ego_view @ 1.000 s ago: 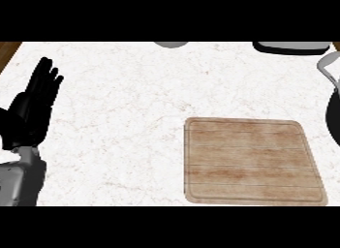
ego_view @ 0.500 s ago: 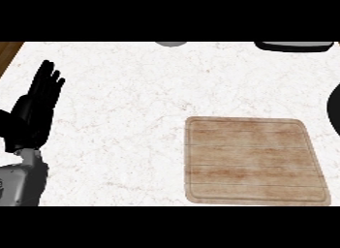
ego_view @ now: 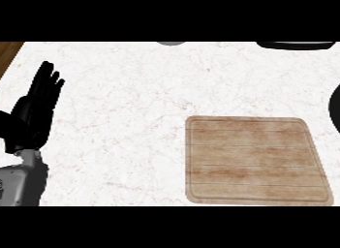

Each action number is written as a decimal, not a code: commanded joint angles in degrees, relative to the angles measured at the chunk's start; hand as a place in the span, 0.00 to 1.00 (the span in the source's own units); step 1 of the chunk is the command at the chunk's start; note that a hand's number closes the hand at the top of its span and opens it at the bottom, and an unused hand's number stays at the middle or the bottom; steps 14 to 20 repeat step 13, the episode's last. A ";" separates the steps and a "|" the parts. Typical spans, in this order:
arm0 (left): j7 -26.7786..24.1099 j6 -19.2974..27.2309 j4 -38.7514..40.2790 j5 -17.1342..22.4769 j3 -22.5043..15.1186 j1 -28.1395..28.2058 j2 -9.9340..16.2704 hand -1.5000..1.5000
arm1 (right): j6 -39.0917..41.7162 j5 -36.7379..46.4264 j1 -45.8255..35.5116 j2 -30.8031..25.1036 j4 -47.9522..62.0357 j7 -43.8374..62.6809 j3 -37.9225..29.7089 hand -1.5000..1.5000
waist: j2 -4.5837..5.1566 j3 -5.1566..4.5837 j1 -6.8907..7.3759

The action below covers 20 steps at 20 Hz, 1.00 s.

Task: Pick the sweet potato from the cutting board and place it in the pot

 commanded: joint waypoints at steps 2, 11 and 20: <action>0.53 -0.53 -0.82 0.91 0.89 -1.00 0.84 0.50 | 10.62 -1.12 1.15 -2.94 1.74 -6.16 -0.62 0.00 | 0.09 0.28 0.31; 0.24 0.29 0.02 0.55 0.78 -0.26 -0.10 0.50 | 12.88 -1.78 4.08 -4.86 0.50 -6.07 0.29 0.00 | 0.17 0.37 -0.36; -0.19 0.22 -0.80 0.19 0.39 0.10 -0.10 0.50 | 13.13 -2.59 3.59 -6.05 0.46 -4.82 -0.17 0.00 | 0.16 0.45 0.01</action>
